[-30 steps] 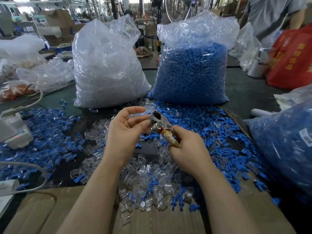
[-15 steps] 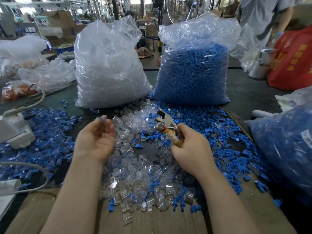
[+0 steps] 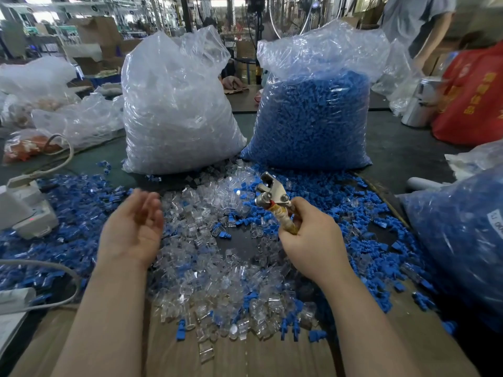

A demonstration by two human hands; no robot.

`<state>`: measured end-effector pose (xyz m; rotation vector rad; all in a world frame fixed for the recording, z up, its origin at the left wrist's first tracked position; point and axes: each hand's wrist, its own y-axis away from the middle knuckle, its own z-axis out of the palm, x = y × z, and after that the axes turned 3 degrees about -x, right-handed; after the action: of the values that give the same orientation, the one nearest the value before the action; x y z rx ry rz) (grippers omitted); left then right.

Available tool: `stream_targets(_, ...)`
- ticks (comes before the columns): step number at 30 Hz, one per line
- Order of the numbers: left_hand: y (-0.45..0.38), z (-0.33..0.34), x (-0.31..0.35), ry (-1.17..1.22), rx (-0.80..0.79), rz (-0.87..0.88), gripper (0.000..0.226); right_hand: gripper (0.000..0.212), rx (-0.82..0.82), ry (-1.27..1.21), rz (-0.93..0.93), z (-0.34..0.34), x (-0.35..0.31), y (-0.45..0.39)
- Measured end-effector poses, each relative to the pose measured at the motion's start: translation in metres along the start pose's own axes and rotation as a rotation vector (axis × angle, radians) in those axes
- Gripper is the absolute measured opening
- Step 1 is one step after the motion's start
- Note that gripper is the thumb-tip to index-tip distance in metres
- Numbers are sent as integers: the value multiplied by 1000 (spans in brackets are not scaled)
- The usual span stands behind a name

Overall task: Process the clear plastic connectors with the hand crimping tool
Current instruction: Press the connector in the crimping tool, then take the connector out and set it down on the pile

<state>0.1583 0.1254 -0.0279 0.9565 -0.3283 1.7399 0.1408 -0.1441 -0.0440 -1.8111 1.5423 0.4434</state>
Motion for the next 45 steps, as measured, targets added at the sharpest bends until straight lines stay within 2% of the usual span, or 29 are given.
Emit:
stream_targets(2, 13, 15, -9, -634, -136, 132, 8, 15, 0, 8, 9, 0, 0, 0)
stream_targets(4, 24, 28, -24, -1089, -343, 247, 9, 15, 3, 13, 15, 0, 0, -1)
stream_targets(8, 25, 38, -49, -1636, -428, 381, 12, 13, -6, 1, 12, 1, 0, -1)
stream_targets(11, 24, 38, -57, -1856, -462, 441, 17, 11, -16, -8, 9, 1, -1, -1)
stream_targets(17, 27, 40, -56, -1948, -483, 493, 8, 15, -42, 3, 13, 2, -3, -2)
stream_targets(19, 30, 43, -58, -1814, -474, 461, 5, 16, -46, -4, 10, 4, -4, -2)
stream_targets(21, 35, 50, -59, -1564, -475, 401, 5, 13, -37, -30, 1, 4, -5, -3)
stream_targets(25, 49, 62, -57, -1121, -621, 198, 12, 11, -17, -167, -6, 3, -6, -4)
stream_targets(30, 53, 65, -56, -956, -687, 152, 13, 24, 29, -363, 14, 3, -3, -4)
stream_targets(35, 53, 65, -60, -867, -700, 189, 17, 19, -9, -408, 37, 1, -4, -5)
stream_targets(39, 50, 64, -64, -922, -673, 240, 21, 12, 1, -420, 55, 2, -6, -6)
stream_targets(42, 44, 60, -72, -1322, -524, 390, 21, 15, 40, -377, 55, 3, -5, -6)
stream_targets(45, 43, 56, -79, -1699, -557, 419, 30, 16, 70, -329, 78, 4, -5, -6)
